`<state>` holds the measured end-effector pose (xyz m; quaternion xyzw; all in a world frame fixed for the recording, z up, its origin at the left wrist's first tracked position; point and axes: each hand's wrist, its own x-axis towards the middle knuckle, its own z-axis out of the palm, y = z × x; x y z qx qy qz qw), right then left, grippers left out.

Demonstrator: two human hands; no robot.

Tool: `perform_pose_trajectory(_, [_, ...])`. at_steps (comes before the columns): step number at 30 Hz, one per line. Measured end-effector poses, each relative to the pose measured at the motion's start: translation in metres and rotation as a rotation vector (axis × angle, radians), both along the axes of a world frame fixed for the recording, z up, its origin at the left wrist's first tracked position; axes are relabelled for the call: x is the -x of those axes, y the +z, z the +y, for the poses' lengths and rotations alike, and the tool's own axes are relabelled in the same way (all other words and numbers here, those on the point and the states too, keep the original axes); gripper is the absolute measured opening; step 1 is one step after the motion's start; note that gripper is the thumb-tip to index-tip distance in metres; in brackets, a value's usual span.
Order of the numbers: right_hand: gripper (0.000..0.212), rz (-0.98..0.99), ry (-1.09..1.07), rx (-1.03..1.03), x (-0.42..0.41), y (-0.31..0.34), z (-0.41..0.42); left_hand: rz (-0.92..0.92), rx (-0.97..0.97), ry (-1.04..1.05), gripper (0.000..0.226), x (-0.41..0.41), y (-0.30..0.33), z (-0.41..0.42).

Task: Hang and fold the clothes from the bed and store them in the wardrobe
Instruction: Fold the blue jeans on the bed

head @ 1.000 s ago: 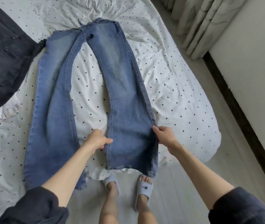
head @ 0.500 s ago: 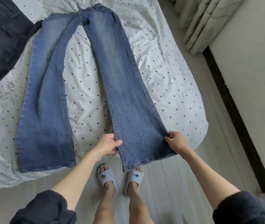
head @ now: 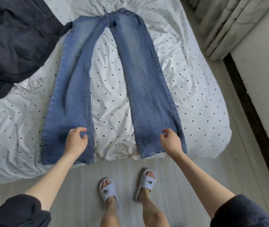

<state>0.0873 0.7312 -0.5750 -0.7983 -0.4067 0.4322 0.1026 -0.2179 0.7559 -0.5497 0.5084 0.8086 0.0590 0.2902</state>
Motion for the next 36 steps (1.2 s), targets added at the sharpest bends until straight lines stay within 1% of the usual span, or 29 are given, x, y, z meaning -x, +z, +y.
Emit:
perform_pose_trajectory(3, [0.034, 0.057, 0.128, -0.005, 0.045, 0.005, 0.008, 0.063, -0.097, 0.086, 0.033, 0.037, 0.001, 0.002])
perform_pose_trajectory(6, [0.034, 0.107, 0.244, 0.015, 0.091, 0.007, 0.017, 0.053, -0.167, 0.189, 0.043, 0.064, 0.002, 0.002])
perform_pose_trajectory(8, [0.033, 0.162, 0.260, 0.005, 0.123, 0.008, 0.023, 0.062, -0.180, 0.218, 0.051, 0.085, 0.004, 0.007])
perform_pose_trajectory(10, [0.034, 0.242, 0.246, -0.024, 0.159, 0.005, 0.030, 0.054, -0.148, 0.236, 0.054, 0.113, 0.001, 0.018])
perform_pose_trajectory(12, [0.039, 0.316, 0.223, -0.014, 0.191, 0.001, 0.037, -0.057, -0.080, 0.238, 0.048, 0.140, -0.003, 0.030])
perform_pose_trajectory(14, [0.049, 0.413, 0.158, 0.047, 0.213, -0.003, 0.043, -0.164, -0.004, 0.136, 0.031, 0.151, -0.006, 0.034])
perform_pose_trajectory(15, [0.052, 0.469, 0.102, 0.086, 0.224, -0.006, 0.044, -0.206, 0.013, 0.080, 0.027, 0.155, -0.006, 0.032])
perform_pose_trajectory(17, [0.052, 0.514, 0.031, 0.126, 0.237, -0.009, 0.044, -0.323, -0.002, 0.024, 0.032, 0.155, -0.008, 0.021])
perform_pose_trajectory(20, [0.043, 0.502, -0.032, 0.096, 0.251, -0.015, 0.043, -0.466, -0.037, 0.001, 0.028, 0.158, -0.005, 0.007])
perform_pose_trajectory(24, [0.022, 0.441, -0.029, 0.059, 0.253, -0.008, 0.043, -0.536, -0.067, -0.040, 0.028, 0.168, 0.000, 0.008])
perform_pose_trajectory(26, [0.026, 0.391, -0.021, -0.009, 0.248, -0.002, 0.035, -0.569, -0.054, -0.044, 0.027, 0.172, 0.000, 0.007])
perform_pose_trajectory(28, [0.029, 0.331, -0.010, -0.093, 0.236, 0.007, 0.021, -0.599, 0.000, -0.054, 0.025, 0.169, -0.003, 0.002])
perform_pose_trajectory(31, [0.035, 0.194, 0.032, -0.185, 0.215, 0.025, 0.005, -0.595, 0.063, -0.129, 0.026, 0.153, -0.010, -0.005])
perform_pose_trajectory(33, [0.039, 0.126, 0.029, -0.242, 0.202, 0.035, 0.003, -0.649, 0.066, -0.130, 0.025, 0.139, -0.012, -0.006])
perform_pose_trajectory(34, [0.040, 0.104, 0.029, -0.256, 0.196, 0.038, 0.002, -0.706, 0.080, -0.123, 0.020, 0.133, -0.012, -0.007])
perform_pose_trajectory(36, [0.040, 0.103, 0.040, -0.256, 0.190, 0.040, -0.001, -0.840, 0.158, -0.066, 0.003, 0.127, -0.009, -0.009])
